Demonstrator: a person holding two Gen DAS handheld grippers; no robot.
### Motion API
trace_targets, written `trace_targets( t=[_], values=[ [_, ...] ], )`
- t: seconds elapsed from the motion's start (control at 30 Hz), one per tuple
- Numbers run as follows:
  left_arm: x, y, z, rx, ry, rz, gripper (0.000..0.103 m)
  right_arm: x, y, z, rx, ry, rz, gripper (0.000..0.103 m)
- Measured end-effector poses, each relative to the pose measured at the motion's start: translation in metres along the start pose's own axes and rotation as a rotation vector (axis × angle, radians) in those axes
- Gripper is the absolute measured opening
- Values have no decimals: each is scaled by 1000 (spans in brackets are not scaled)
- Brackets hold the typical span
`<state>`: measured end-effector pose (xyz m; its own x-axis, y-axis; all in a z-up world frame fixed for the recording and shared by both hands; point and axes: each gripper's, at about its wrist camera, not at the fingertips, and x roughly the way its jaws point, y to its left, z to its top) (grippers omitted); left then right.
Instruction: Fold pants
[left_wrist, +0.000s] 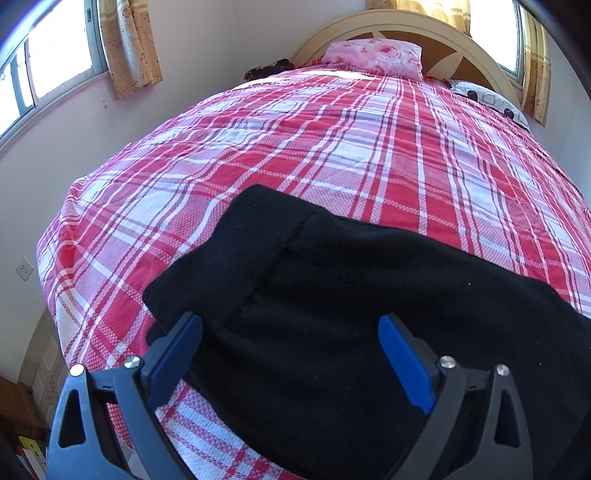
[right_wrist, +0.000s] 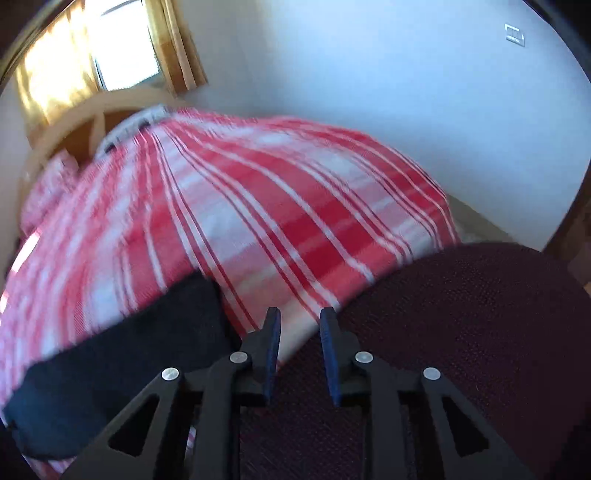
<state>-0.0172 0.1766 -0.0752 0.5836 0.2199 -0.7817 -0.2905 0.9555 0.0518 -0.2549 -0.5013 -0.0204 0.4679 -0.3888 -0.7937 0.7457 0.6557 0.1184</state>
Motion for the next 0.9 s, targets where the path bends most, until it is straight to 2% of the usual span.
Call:
trace_targets(
  t=[0.13,0.23,0.3,0.37,0.47,0.5,0.57,0.63,0.8,0.9],
  values=[
    [0,-1,0,4,6,0,99,21,25,-31,-75,60,35,24],
    [-1,0,-1,1,8,-4,99,28,54,-35,-152,34,64,24],
    [-1,0,0,1,8,-3,99,29,73,-28,-221,10,125,24],
    [-1,0,0,1,7,-3,99,27,74,-21,-223,-17,159,24],
    [-1,0,0,3,12,-1,99,15,53,-11,-123,-45,263,24],
    [0,1,2,4,14,-1,100,7,47,-10,-103,-63,257,24],
    [0,1,2,6,17,0,100,-6,41,-9,-111,-96,132,24],
    [0,1,3,6,18,1,101,-18,34,-10,-117,-134,68,24],
    [1,1,4,4,15,1,101,-29,44,-8,-134,-164,142,24],
    [1,2,3,4,14,0,101,-8,64,-2,-191,-109,183,24]
  ],
)
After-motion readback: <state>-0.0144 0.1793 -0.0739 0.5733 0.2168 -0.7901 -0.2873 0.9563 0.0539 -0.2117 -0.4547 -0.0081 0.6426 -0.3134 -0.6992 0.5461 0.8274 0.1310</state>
